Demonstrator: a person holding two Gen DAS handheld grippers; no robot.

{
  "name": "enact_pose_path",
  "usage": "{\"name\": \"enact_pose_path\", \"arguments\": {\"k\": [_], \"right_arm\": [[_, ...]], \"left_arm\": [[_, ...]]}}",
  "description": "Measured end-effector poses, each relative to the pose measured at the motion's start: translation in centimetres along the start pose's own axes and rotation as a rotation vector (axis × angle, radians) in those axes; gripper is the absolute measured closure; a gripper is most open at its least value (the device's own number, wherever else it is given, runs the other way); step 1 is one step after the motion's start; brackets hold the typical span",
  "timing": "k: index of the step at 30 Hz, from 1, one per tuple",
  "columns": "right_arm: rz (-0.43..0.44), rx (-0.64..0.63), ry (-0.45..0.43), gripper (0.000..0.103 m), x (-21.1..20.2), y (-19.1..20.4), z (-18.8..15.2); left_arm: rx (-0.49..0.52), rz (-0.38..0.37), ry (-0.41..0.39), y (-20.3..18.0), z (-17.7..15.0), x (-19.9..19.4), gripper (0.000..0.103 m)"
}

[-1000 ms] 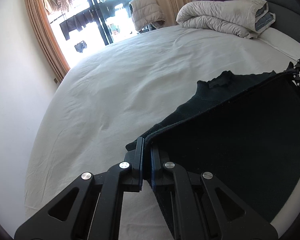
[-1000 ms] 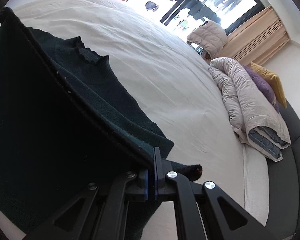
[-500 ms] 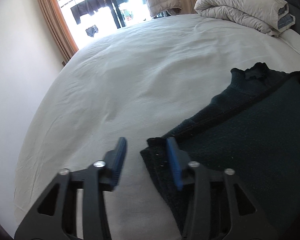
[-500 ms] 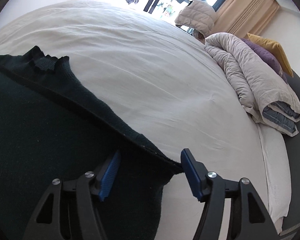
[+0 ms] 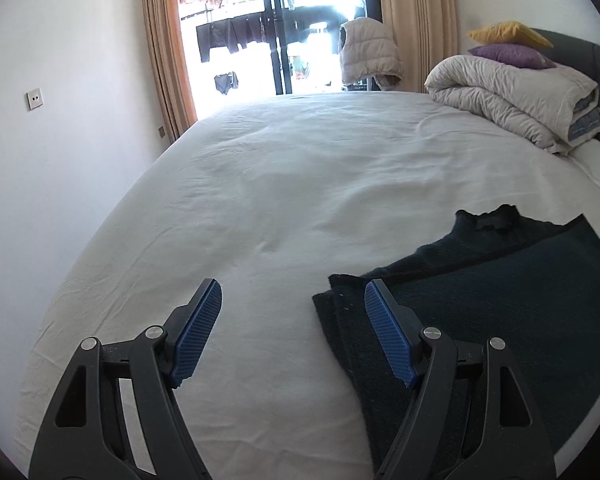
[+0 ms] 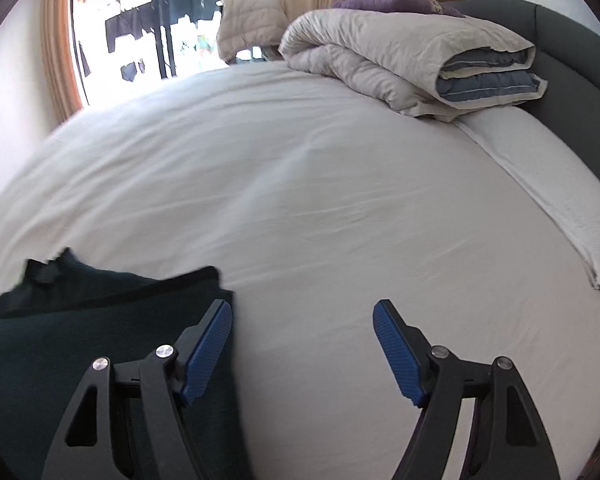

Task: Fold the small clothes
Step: 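Move both tools to the side edge of the folded sweater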

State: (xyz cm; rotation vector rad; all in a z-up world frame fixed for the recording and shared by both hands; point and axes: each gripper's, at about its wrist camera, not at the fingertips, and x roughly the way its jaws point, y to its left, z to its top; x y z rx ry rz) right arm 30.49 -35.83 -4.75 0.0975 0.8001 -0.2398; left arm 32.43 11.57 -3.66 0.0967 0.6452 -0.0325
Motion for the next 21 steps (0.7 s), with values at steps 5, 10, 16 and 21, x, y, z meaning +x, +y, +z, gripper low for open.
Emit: {"name": "enact_pose_path", "arguments": {"k": [5, 10, 16, 21], "right_arm": [[0.002, -0.109, 0.037, 0.027, -1.6, 2.7, -3.3], [-0.002, -0.005, 0.151, 0.027, -0.3, 0.0, -6.6], [-0.025, 0.049, 0.166, 0.031, -0.4, -1.8, -9.4], [-0.064, 0.046, 0.141, 0.032, -1.3, -1.7, -11.0]], "left_arm": [[-0.063, -0.072, 0.102, -0.5, -3.3, -0.8, 0.029], [-0.083, -0.122, 0.2, -0.7, -5.7, 1.2, 0.029], [-0.133, -0.124, 0.231, -0.1, -6.3, 3.7, 0.027], [-0.12, -0.074, 0.231, 0.0, -5.9, 5.1, 0.023]]}}
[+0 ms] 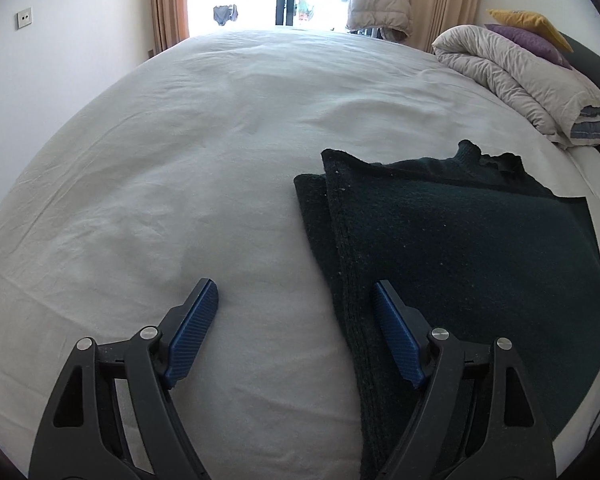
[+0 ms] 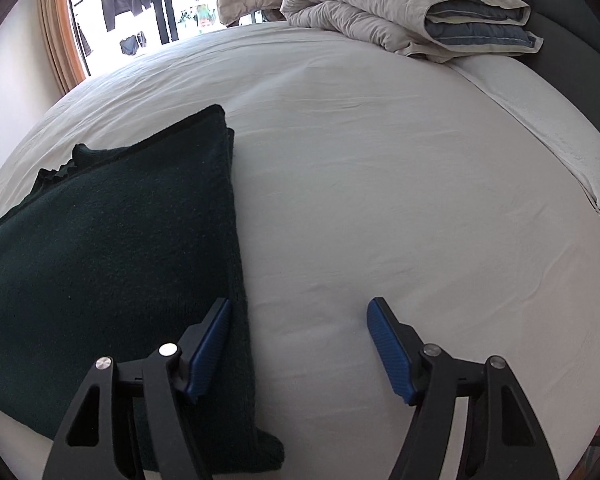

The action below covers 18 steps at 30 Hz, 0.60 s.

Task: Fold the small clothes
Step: 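Move both tools to the side edge of the folded sweater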

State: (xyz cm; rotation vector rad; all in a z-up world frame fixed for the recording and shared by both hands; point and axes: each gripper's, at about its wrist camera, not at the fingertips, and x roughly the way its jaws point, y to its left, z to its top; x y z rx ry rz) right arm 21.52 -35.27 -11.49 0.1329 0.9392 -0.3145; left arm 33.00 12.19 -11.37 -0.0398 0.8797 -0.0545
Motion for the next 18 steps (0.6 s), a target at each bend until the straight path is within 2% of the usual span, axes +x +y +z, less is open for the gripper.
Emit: {"name": "enact_pose_path", "arguments": {"k": [6, 9, 12, 14, 16, 18], "right_arm": [[-0.058, 0.015, -0.009, 0.032, -1.1, 0.4, -0.4], [-0.063, 0.055, -0.107, 0.036, -4.3, 0.7, 0.0], [0.078, 0.05, -0.209, 0.036, -7.2, 2.6, 0.4], [0.143, 0.005, -0.243, 0.036, -8.3, 4.8, 0.6], [0.237, -0.025, -0.228, 0.036, -8.2, 7.1, 1.0], [0.386, -0.002, -0.183, 0.038, -7.1, 8.8, 1.0]], "left_arm": [[0.0, 0.022, -0.004, 0.0, 0.8, 0.7, 0.021], [-0.001, 0.066, -0.042, -0.2, 0.7, -1.0, 0.021], [0.002, 0.105, -0.103, -0.9, 0.4, -3.9, 0.021], [0.005, 0.104, -0.107, -1.6, 0.0, -5.4, 0.021], [0.021, 0.096, -0.091, -2.6, -0.6, -6.2, 0.021], [0.048, 0.091, -0.066, -3.8, -1.2, -6.4, 0.021]]}}
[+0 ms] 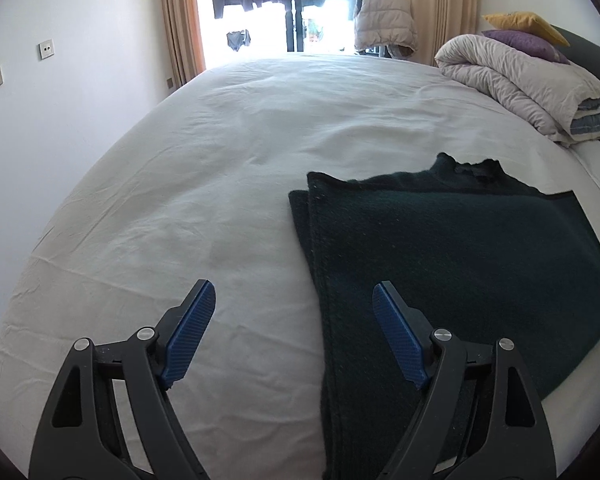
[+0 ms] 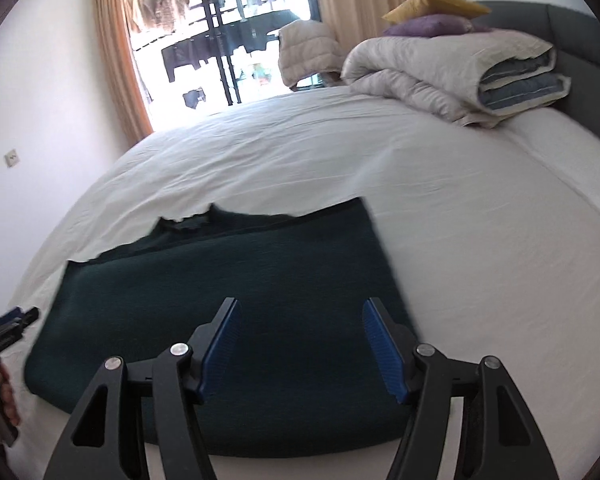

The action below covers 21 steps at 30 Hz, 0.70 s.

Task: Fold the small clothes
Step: 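Move both tools to the side edge of the folded sweater, then grasp the folded sweater edge with the right tool and lift it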

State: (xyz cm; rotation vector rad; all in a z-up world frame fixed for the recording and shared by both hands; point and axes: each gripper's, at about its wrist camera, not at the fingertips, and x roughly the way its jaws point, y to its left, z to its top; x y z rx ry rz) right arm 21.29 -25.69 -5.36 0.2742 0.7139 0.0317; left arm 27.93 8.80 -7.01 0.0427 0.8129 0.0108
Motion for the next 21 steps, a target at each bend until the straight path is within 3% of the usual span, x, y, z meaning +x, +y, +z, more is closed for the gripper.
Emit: {"name": "enact_pose_path", "arguments": {"k": [3, 7, 12, 18, 21], "right_arm": [[0.157, 0.023, 0.07, 0.04, 3.1, 1.4, -0.7], [0.172, 0.031, 0.167, 0.044, 6.4, 2.4, -2.6], [0.164, 0.066, 0.135, 0.062, 5.9, 0.8, -3.6], [0.061, 0.195, 0.045, 0.064, 3.9, -3.8, -4.0], [0.111, 0.26, -0.003, 0.064, 3.4, -5.6, -5.0]], "left_arm": [[0.022, 0.009, 0.079, -0.9, -1.1, 1.6, 0.021], [-0.008, -0.005, 0.1, -0.3, -2.3, 2.4, 0.021], [-0.008, -0.005, 0.1, -0.3, -2.5, 2.6, 0.021], [-0.015, -0.012, 0.096, 0.1, -2.8, 2.6, 0.021], [-0.017, -0.013, 0.096, 0.3, -2.9, 2.6, 0.02]]}}
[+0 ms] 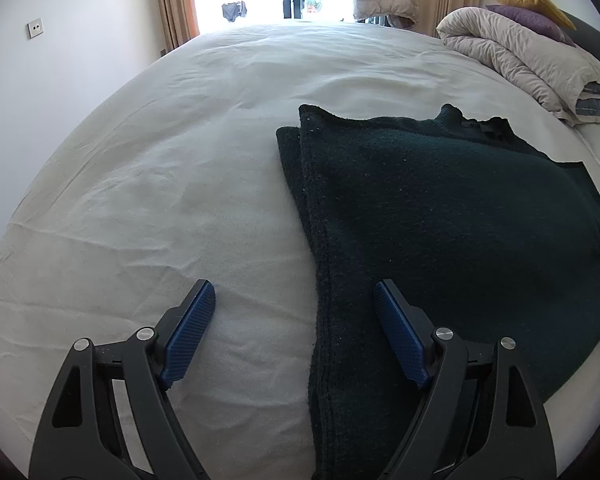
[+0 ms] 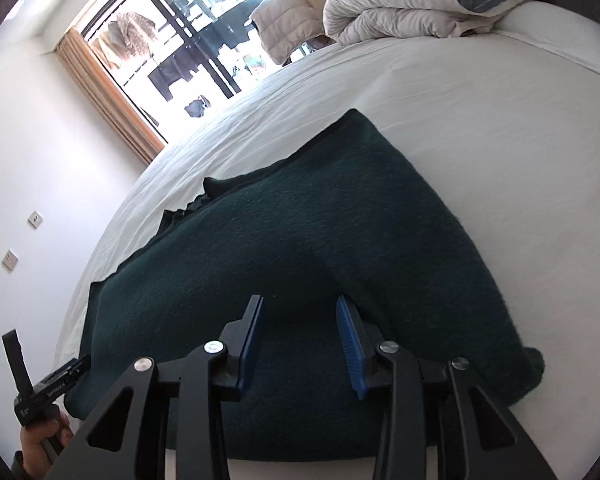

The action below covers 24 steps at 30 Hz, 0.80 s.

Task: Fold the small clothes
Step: 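Grasp the folded sweater edge with the right tool and lift it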

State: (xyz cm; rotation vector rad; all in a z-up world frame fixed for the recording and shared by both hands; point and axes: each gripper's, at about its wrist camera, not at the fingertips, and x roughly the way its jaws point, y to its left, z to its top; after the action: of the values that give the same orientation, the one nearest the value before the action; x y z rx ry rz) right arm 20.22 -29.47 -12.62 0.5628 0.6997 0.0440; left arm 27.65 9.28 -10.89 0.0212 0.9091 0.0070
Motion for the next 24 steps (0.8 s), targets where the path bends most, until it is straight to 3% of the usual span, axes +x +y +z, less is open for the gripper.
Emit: {"name": "enact_pose_path", "arguments": {"k": [10, 13, 16, 18, 20, 22, 24], "right_arm": [[0.123, 0.071, -0.051, 0.064, -0.4, -2.3, -0.5], [0.126, 0.07, -0.053, 0.064, -0.5, -2.4, -0.5], [0.13, 0.071, -0.054, 0.064, -0.6, -2.5, -0.5], [0.133, 0.072, -0.055, 0.064, -0.6, -2.6, -0.5], [0.132, 0.07, -0.055, 0.064, -0.6, -2.6, -0.5], [0.131, 0.068, -0.056, 0.064, -0.7, -2.6, -0.6], [0.132, 0.069, -0.056, 0.064, -0.7, -2.7, -0.6]], "left_arm": [[-0.048, 0.0, -0.014, 0.8, -0.3, -0.9, 0.019], [-0.084, 0.028, -0.111, 0.6, -0.4, -4.5, 0.019], [-0.084, -0.115, -0.21, -1.7, -0.2, -8.0, 0.019], [-0.02, -0.282, -0.196, -5.1, -0.1, -8.4, 0.019], [0.014, -0.396, -0.134, -8.3, -0.2, -7.1, 0.019], [0.0, -0.433, -0.057, -10.3, -0.8, -4.8, 0.021], [-0.024, -0.415, 0.014, -11.0, -1.7, -2.4, 0.024]]}}
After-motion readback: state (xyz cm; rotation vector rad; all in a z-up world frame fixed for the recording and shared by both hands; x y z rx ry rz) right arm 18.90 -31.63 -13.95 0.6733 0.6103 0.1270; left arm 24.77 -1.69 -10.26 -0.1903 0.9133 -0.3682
